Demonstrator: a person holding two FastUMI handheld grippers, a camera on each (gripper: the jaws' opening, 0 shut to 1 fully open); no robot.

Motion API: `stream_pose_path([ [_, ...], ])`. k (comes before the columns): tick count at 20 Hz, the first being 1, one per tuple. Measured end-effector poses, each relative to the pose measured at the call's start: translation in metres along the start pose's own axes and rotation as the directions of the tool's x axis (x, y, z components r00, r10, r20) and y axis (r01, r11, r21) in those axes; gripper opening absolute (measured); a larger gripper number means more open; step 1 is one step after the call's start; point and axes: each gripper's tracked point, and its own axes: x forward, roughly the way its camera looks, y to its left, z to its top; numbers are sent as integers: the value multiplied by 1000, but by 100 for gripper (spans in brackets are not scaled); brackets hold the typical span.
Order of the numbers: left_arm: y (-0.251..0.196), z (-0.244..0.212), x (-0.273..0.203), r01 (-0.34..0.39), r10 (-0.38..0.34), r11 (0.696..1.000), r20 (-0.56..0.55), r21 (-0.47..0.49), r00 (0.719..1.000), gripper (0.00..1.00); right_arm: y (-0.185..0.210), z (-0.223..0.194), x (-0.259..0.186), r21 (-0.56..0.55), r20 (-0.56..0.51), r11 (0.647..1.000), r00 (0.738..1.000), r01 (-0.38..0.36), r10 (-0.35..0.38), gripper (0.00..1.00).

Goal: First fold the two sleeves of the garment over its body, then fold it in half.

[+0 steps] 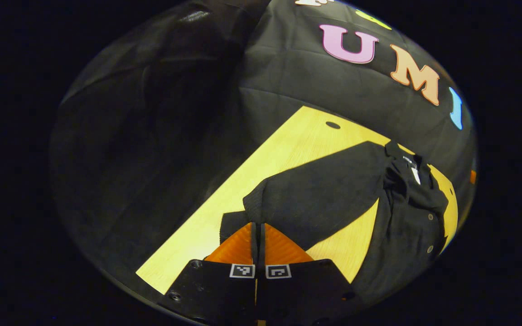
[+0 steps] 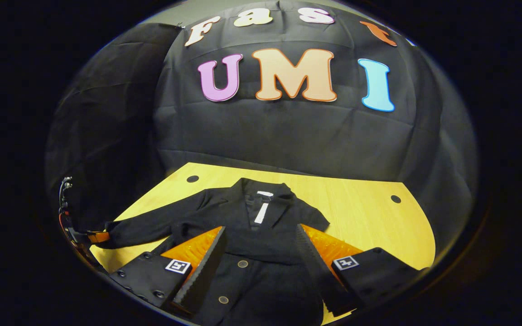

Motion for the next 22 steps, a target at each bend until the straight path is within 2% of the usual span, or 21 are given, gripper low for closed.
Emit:
stream_pose_path([
  [6, -37, 63, -17, 26, -26, 1000, 118, 8, 993, 0, -39, -9, -16, 54, 16, 998, 1000, 8, -9, 98],
  [13, -124, 118, -31, 106, -131, 987, 225, 120, 966, 0, -92, -23, -35, 116, 25, 992, 999, 42, -46, 98],
  [22, -233, 134, -37, 210, -267, 949, 248, 234, 931, 0, -163, -44, -63, 204, 29, 973, 992, 112, -120, 98],
])
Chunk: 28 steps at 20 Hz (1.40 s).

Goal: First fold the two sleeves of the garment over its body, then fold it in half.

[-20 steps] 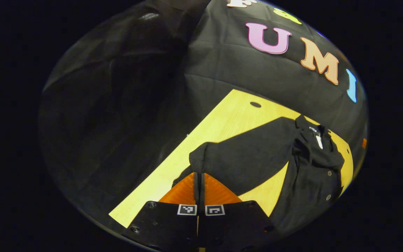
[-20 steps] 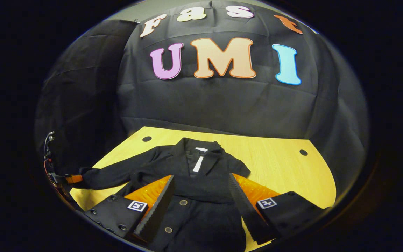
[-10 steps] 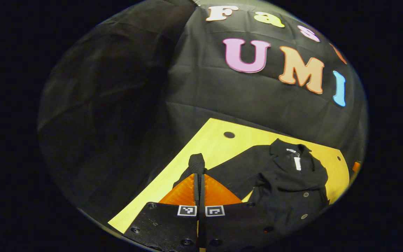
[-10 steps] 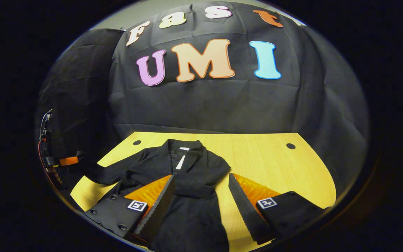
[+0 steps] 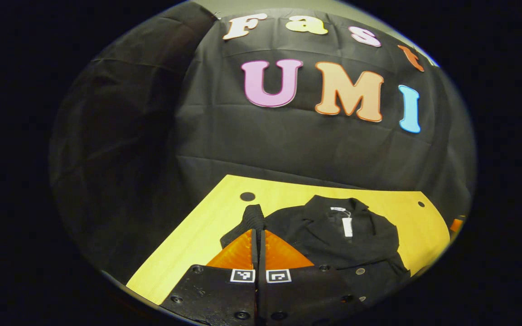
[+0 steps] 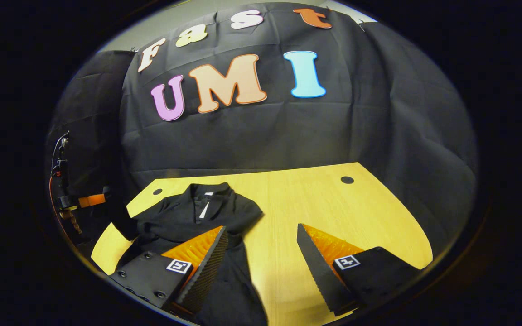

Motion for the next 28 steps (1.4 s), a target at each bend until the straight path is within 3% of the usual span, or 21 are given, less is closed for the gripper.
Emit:
stream_pose_path([
  [13, -163, -8, 11, 194, -192, 976, -28, 97, 981, 0, -90, -17, -28, 80, 0, 994, 998, 68, -68, 98],
  [23, -240, -38, 28, 256, -243, 957, -99, 138, 965, 0, -142, -26, -45, 113, 2, 986, 992, 123, -124, 98],
  [28, -263, -47, 32, 270, -251, 947, -126, 172, 960, 0, -150, -29, -44, 123, -2, 985, 993, 120, -121, 98],
])
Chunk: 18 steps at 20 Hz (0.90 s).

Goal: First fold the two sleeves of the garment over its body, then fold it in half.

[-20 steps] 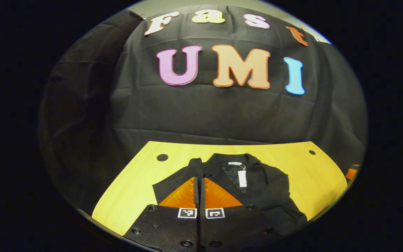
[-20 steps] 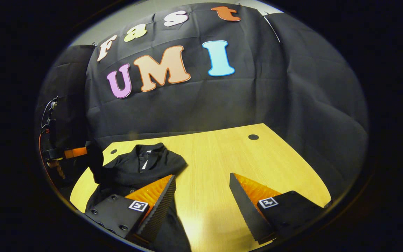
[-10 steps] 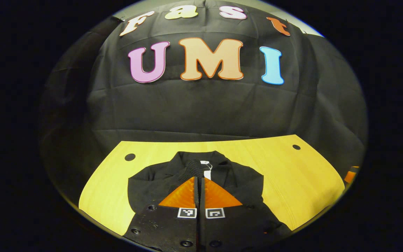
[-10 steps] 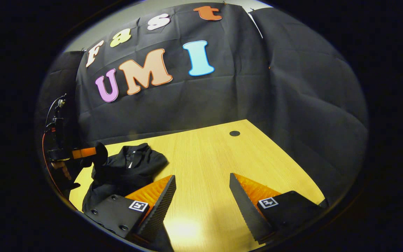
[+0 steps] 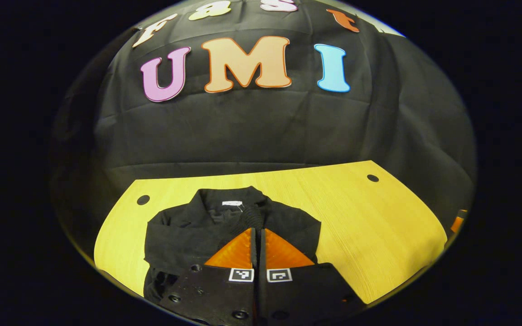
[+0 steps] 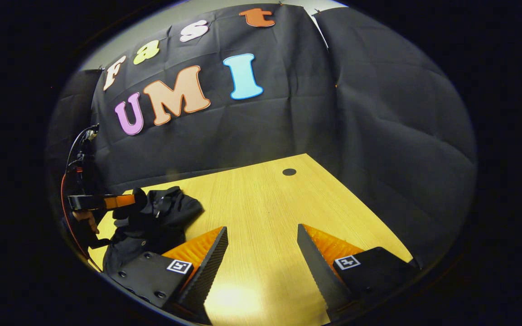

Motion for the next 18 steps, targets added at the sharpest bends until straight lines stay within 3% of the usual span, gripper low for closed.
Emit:
stream_pose_path([
  [2, -23, -2, -5, 90, -91, 996, -11, -21, 996, 5, 5, -2, 2, -10, -3, 1000, 1000, -14, 14, 98],
  [4, -19, 6, -17, 78, -77, 996, 27, -32, 997, 100, 14, -4, 6, -27, -8, 999, 999, -47, 47, 98],
  [5, -12, 13, -30, 62, -60, 998, 52, -34, 997, 95, 20, -5, 7, -35, -12, 997, 998, -64, 64, 98],
  [11, 58, 6, -97, -30, 38, 997, 108, -72, 993, 96, 63, -11, -3, -61, 1, 991, 993, -121, 121, 98],
  [14, 103, -27, -134, -92, 97, 993, 84, -71, 992, 96, 85, -32, -15, -70, -24, 989, 991, -131, 129, 94],
  [18, 152, -83, -180, -166, 169, 981, 13, -103, 986, 95, 108, -67, -37, -114, -62, 982, 988, -150, 144, 98],
])
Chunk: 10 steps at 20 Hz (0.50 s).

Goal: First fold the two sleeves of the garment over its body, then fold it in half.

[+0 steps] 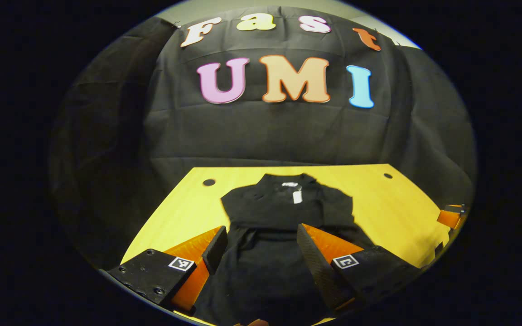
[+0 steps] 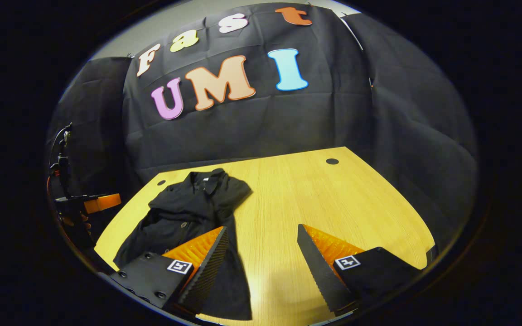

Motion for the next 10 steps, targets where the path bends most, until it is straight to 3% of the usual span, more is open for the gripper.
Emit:
stream_pose_path([
  [4, 44, -50, -29, -58, 57, 998, -76, -14, 995, 95, 22, -36, -11, -34, -50, 999, 999, -19, 17, 94],
  [9, 69, -113, -51, -88, 85, 996, -183, -13, 979, 95, 33, -83, -16, -55, -138, 998, 990, -14, 6, 98],
  [10, 73, -125, -53, -92, 88, 996, -207, -11, 974, 95, 34, -97, -18, -60, -162, 998, 987, -11, 1, 94],
])
